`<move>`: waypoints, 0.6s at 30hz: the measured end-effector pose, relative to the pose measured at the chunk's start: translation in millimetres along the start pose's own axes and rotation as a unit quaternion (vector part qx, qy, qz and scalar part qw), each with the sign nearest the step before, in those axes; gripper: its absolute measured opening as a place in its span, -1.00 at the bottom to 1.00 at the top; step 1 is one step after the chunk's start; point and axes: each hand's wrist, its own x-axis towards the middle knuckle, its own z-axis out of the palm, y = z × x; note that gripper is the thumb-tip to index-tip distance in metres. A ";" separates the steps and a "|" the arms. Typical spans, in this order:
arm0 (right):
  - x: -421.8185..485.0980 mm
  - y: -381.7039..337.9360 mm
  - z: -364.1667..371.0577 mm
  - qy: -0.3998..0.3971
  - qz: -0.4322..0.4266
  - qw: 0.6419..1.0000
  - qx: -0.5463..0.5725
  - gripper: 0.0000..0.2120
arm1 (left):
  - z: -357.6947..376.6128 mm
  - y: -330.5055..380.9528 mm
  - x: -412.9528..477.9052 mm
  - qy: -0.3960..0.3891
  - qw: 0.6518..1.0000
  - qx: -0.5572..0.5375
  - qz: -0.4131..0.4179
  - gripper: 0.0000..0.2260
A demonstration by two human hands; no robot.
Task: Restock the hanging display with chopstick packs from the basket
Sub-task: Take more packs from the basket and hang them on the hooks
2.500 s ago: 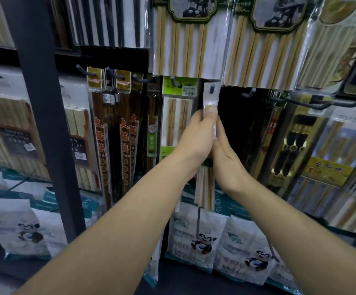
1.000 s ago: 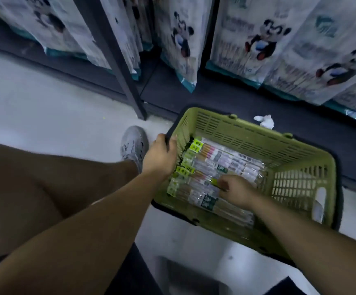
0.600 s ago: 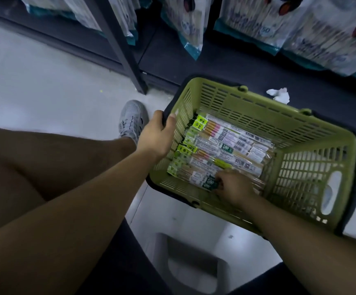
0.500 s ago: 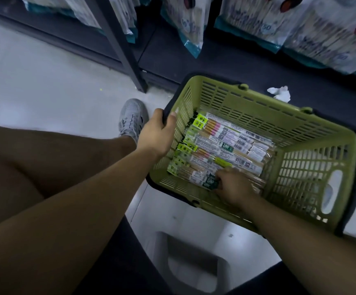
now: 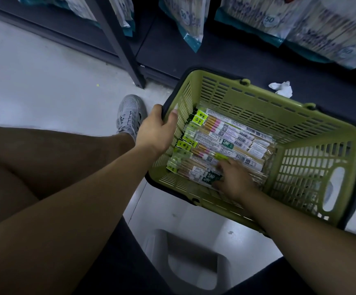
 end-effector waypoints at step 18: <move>39.4 6.9 -34.5 0.044 -0.004 0.998 -0.044 -0.63 | -2.8 4.0 -2.3 -0.002 1.000 0.002 0.006 -0.67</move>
